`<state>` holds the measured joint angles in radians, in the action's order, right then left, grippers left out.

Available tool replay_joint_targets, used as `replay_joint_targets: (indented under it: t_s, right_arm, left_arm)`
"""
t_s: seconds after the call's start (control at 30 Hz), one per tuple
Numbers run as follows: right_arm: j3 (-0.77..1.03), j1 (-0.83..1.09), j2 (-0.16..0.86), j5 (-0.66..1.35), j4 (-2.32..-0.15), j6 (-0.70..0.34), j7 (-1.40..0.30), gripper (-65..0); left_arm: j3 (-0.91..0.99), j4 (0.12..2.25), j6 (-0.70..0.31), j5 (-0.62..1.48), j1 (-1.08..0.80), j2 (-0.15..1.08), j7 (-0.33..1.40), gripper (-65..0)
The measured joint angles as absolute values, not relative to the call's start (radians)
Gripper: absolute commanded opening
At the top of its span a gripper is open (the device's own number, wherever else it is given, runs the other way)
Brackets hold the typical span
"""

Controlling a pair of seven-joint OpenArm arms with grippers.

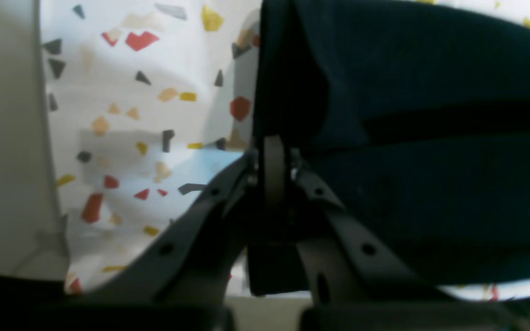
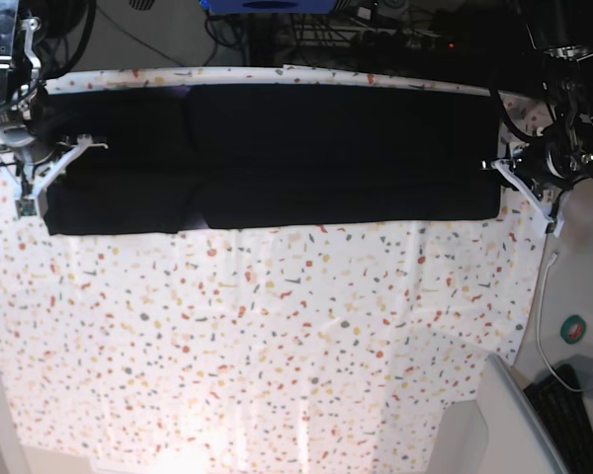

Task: Layout the t-shirt on the table in an organized manner, then fold the t-shirt properly
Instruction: 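Lower the folded hem onto the collar edge and release both grippers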

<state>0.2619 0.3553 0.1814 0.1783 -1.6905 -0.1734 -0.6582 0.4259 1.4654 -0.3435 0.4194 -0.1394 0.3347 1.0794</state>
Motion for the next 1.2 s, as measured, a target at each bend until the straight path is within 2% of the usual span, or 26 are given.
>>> replay_joint_targets:
  t_s: [0.3, 0.47, 0.5, 0.6, 0.7, 0.77, 0.83, 0.9, 0.97, 1.03, 1.1, 1.13, 1.2]
  right_arm:
    - [0.268, 0.365, 0.149, 0.175, -1.67, -0.174, -0.672, -65.0]
    - [0.27, 0.364, 0.155, 0.175, -1.67, -0.173, -0.753, -65.0]
    - [0.27, 0.365, 0.155, 0.174, -1.679, -0.173, -0.757, -65.0]
    - [0.309, 0.377, 0.111, 0.171, -1.728, -0.173, -0.757, -53.7]
    - [0.362, 0.404, 0.054, 0.171, -1.796, -0.174, -0.764, -46.7]
    - [0.393, 0.42, 0.033, 0.164, -1.851, -0.172, -0.772, -44.9]
    - [0.405, 0.432, 0.029, 0.162, -1.908, -0.173, -0.768, -44.6]
    - [0.405, 0.432, 0.03, 0.164, -1.937, -0.173, -0.756, -44.7]
    - [0.397, 0.425, 0.03, 0.173, -1.936, -0.173, -0.755, -45.0]
    - [0.395, 0.397, 0.03, 0.171, -1.909, -0.173, -0.766, -49.7]
    - [0.396, 0.344, 0.03, 0.167, -1.856, -0.175, -0.76, -65.0]
    - [0.395, 0.31, 0.029, 0.176, -1.818, -0.17, -0.754, -65.0]
    - [0.393, 0.268, 0.028, 0.178, -1.755, -0.176, -0.75, -65.0]
  left_arm:
    - [0.397, 1.435, -0.341, 0.42, -0.136, 0.33, 1.062, -65.0]
    - [0.398, 1.435, -0.341, 0.423, -0.136, 0.345, 1.06, -65.0]
    - [0.398, 1.435, -0.341, 0.423, -0.136, 0.352, 1.06, -62.4]
    - [0.4, 1.435, -0.341, 0.421, -0.134, 0.357, 1.06, -42.6]
    - [0.448, 1.448, -0.347, 0.432, -0.136, 0.349, 1.061, -26.0]
    - [0.516, 1.477, -0.345, 0.425, -0.14, 0.348, 1.063, -20.1]
    - [0.583, 1.517, -0.338, 0.418, -0.146, 0.356, 1.067, -17.4]
    - [0.628, 1.574, -0.341, 0.424, -0.174, 0.36, 1.063, -18.8]
    - [0.65, 1.621, -0.342, 0.435, -0.206, 0.353, 1.065, -23.0]
    - [0.65, 1.637, -0.341, 0.424, -0.222, 0.326, 1.066, -34.6]
    - [0.608, 1.633, -0.34, 0.411, -0.224, 0.281, 1.065, -58.3]
    - [0.574, 1.62, -0.342, 0.412, -0.221, 0.255, 1.062, -65.0]
    - [0.52, 1.578, -0.347, 0.432, -0.216, 0.218, 1.04, -65.0]
